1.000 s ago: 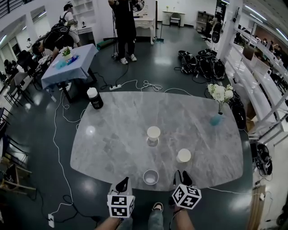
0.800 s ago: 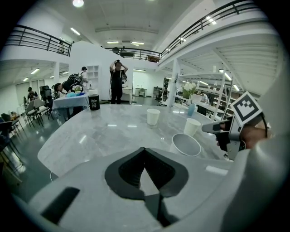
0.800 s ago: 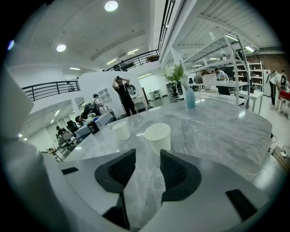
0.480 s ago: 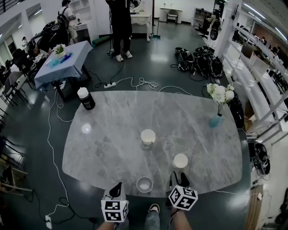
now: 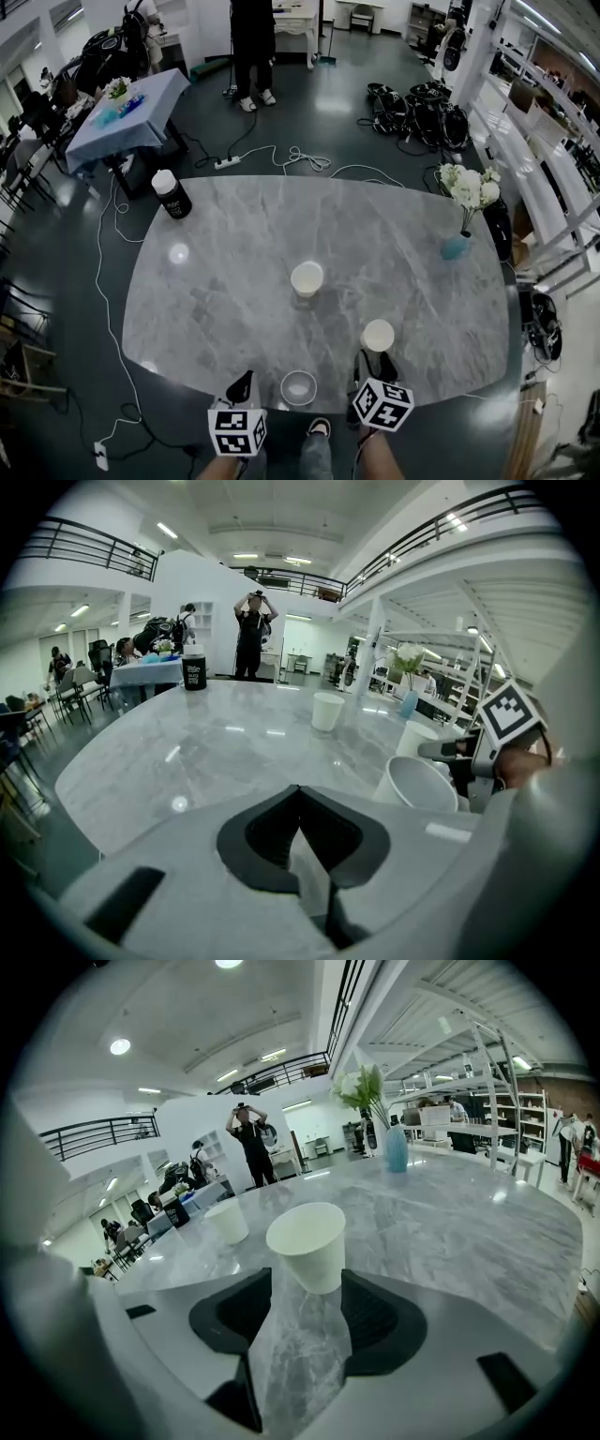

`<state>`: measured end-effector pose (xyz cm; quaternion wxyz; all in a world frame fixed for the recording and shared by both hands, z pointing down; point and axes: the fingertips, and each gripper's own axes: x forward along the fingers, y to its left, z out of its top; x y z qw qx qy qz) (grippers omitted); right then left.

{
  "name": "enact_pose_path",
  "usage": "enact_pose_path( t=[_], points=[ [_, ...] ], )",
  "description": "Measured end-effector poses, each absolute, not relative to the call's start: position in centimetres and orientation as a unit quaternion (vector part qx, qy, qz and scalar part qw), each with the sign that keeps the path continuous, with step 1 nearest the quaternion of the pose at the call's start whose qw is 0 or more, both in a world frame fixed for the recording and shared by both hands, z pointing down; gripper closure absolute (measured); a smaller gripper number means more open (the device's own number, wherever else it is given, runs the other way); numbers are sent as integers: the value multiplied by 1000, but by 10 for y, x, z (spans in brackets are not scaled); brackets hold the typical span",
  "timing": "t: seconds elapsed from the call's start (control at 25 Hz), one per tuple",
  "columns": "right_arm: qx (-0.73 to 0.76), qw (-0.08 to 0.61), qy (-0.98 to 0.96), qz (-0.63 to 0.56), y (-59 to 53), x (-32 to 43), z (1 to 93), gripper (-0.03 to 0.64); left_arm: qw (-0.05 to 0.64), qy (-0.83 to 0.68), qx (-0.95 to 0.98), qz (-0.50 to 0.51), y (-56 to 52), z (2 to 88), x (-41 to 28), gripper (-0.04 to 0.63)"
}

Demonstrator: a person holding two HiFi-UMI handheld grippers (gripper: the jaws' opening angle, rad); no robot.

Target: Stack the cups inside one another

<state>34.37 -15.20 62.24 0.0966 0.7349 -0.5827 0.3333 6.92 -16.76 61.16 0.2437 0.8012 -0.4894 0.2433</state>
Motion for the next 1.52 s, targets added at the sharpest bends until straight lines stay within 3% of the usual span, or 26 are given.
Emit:
enact_pose_path(
  t=[1.52],
  points=[
    [747, 98, -574, 320, -162, 360, 615, 411, 256, -487, 797, 249, -172, 615, 70, 601]
  ],
)
